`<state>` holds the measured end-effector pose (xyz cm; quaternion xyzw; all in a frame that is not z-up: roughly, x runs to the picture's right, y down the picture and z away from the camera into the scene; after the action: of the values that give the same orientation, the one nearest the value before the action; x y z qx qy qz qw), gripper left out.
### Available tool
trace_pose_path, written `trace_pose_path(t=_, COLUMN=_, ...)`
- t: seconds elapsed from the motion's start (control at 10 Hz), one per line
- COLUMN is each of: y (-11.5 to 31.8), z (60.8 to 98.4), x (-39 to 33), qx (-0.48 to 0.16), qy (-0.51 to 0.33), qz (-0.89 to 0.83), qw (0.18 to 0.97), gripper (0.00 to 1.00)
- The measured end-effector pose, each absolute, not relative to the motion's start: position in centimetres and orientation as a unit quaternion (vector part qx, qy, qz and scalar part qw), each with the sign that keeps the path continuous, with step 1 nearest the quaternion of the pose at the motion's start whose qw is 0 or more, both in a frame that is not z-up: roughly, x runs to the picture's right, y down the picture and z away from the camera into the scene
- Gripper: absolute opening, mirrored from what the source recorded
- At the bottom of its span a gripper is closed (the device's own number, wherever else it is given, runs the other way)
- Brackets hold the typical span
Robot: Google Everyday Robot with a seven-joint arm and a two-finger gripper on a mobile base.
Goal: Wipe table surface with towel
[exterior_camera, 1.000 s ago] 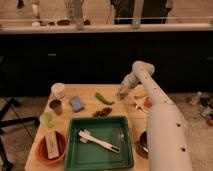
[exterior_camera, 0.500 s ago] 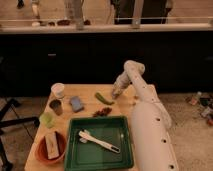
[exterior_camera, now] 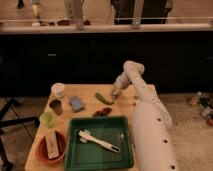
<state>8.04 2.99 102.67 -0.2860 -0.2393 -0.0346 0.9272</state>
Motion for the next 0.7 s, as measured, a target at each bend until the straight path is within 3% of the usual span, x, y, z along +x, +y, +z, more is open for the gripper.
trace_pose_path(t=0.7, y=5.8, z=95.7, x=12.8, qx=-0.269, qy=-0.23, qz=-0.012, qw=0.935, gripper=0.0)
